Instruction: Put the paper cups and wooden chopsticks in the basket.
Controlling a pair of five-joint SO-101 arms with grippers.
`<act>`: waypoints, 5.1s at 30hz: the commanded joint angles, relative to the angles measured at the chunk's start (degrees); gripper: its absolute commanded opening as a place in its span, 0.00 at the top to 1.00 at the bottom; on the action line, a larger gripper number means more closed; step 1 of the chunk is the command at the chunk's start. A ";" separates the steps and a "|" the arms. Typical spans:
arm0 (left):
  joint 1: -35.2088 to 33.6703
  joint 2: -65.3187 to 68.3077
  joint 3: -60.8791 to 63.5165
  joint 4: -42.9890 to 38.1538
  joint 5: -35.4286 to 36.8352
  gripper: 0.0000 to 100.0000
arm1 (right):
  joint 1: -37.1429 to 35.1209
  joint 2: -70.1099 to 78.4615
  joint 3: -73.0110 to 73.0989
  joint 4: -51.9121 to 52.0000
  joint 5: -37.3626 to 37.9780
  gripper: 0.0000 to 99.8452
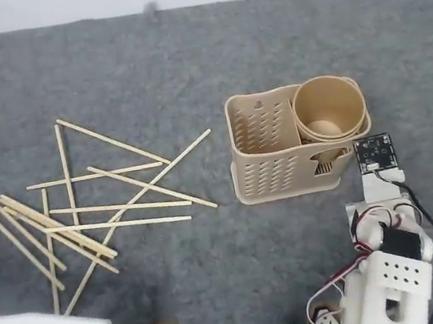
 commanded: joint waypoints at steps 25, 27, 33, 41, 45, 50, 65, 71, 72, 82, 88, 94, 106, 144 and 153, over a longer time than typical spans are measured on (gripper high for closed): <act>10.64 4.84 -2.51 -8.18 10.02 0.83 | -0.75 -1.01 -0.79 0.57 0.88 0.99; 10.55 2.81 -2.51 -6.95 10.02 0.83 | -0.75 -1.01 -0.79 0.57 0.88 0.99; 9.49 -1.41 -2.51 -6.15 10.02 0.83 | -0.75 -1.01 -0.79 0.57 0.88 0.99; 9.32 -0.88 -2.15 -10.90 10.02 0.83 | -0.66 -1.01 -0.79 0.66 1.05 0.99; 9.32 1.93 -2.33 -11.87 9.76 0.83 | -0.75 -1.01 -0.70 0.66 2.20 0.99; 9.05 2.64 -2.33 -10.46 9.67 0.83 | -0.75 -1.01 -0.35 0.66 2.37 0.99; 23.12 -8.97 -1.89 -2.37 9.76 0.83 | -0.75 -1.01 -0.35 0.66 2.37 0.99; 31.21 -4.75 0.31 -4.92 9.76 0.82 | -0.66 -1.01 -0.35 0.66 2.46 0.99; 32.09 -3.60 0.31 -5.80 9.76 0.82 | -0.66 -1.01 -0.35 0.66 2.46 0.99; 34.11 5.27 -0.04 -14.51 9.76 0.82 | -0.75 -1.01 -0.35 0.66 2.46 0.99; 34.02 5.71 -0.04 -14.68 9.76 0.82 | -0.75 -1.01 -0.35 0.66 2.46 0.99; 34.81 6.68 0.22 -18.99 10.02 0.82 | -0.75 -1.01 -0.35 0.66 2.46 0.99; 37.10 15.30 -0.13 -30.86 10.11 0.83 | -0.75 -1.01 -0.35 0.66 2.46 0.99; 49.05 -11.16 -1.89 2.11 -1.32 0.99 | -0.31 -1.01 -0.62 0.75 2.46 0.99; 49.14 -19.25 4.88 2.20 -3.52 0.99 | -0.22 -1.01 -0.44 0.66 2.46 0.99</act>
